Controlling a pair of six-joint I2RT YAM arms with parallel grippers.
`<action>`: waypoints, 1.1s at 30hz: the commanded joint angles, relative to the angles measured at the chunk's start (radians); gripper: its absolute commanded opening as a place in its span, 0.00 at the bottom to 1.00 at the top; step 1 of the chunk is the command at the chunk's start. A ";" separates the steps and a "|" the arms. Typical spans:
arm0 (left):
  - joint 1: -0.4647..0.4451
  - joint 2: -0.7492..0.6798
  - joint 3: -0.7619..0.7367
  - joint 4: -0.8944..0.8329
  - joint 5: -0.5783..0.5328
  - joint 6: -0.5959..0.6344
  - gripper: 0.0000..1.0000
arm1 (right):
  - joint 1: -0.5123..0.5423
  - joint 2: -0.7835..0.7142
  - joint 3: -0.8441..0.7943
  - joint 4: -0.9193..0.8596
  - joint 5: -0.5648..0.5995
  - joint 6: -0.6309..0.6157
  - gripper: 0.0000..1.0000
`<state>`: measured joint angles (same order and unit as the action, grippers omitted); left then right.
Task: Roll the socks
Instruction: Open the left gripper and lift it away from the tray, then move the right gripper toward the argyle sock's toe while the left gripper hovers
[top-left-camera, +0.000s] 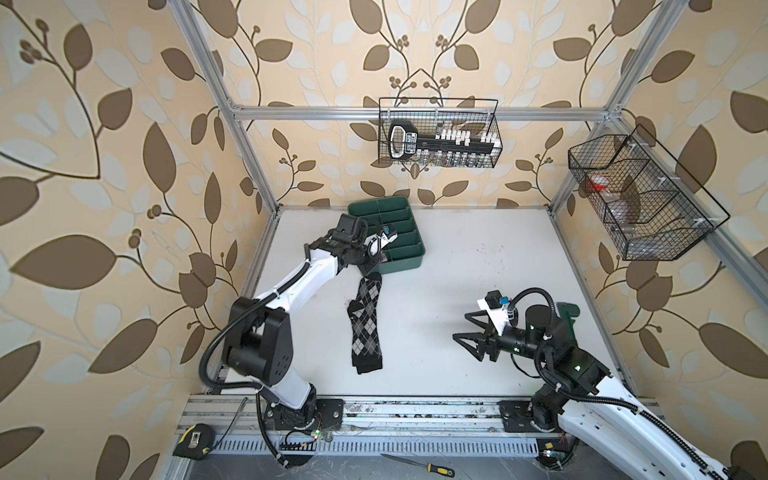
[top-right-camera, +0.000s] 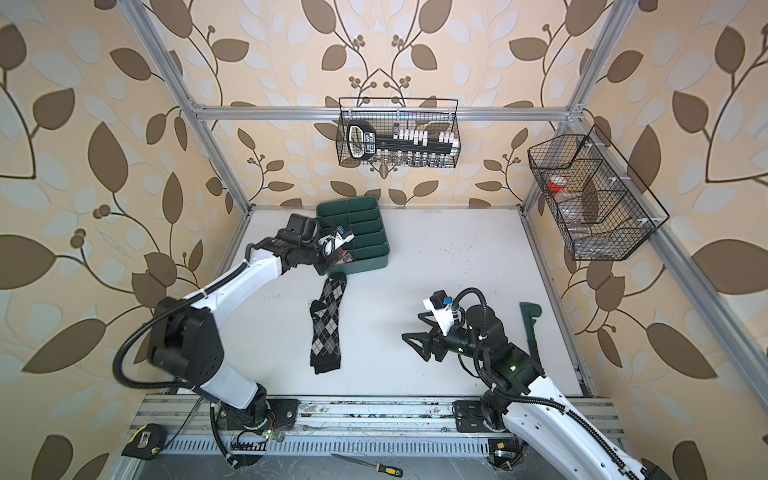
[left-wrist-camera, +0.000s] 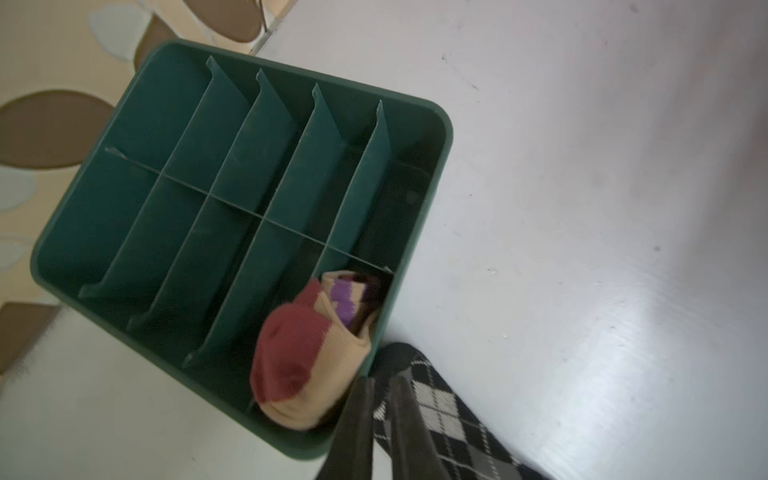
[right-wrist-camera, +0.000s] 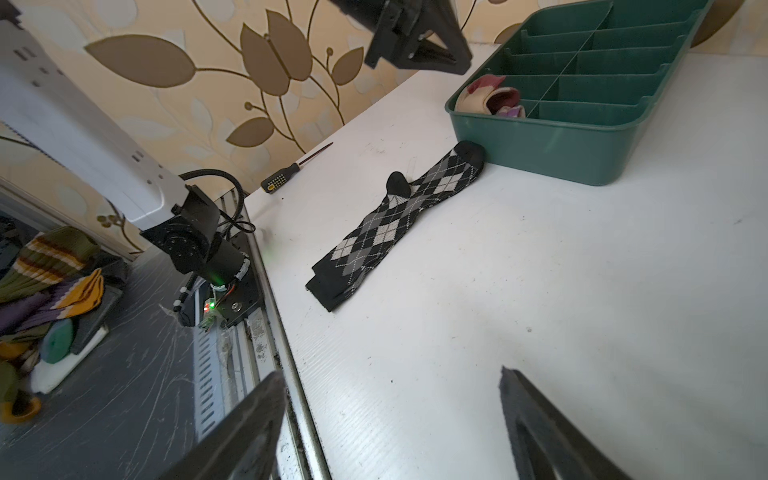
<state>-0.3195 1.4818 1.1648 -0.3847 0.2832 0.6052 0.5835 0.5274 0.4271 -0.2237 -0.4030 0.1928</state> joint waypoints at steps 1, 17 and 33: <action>0.003 -0.293 -0.114 0.239 0.041 -0.185 0.45 | 0.009 -0.035 0.028 0.020 0.103 -0.047 0.81; 0.003 -0.933 -0.347 0.131 -0.192 -0.823 0.99 | 0.301 0.457 0.364 0.113 0.464 -0.191 0.84; -0.032 -1.057 -0.396 -0.153 -0.472 -1.020 0.99 | 0.371 1.058 0.243 0.922 0.525 0.793 0.81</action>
<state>-0.3363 0.4397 0.7780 -0.5167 -0.1333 -0.3946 0.9482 1.5124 0.6231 0.5236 0.1020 0.8524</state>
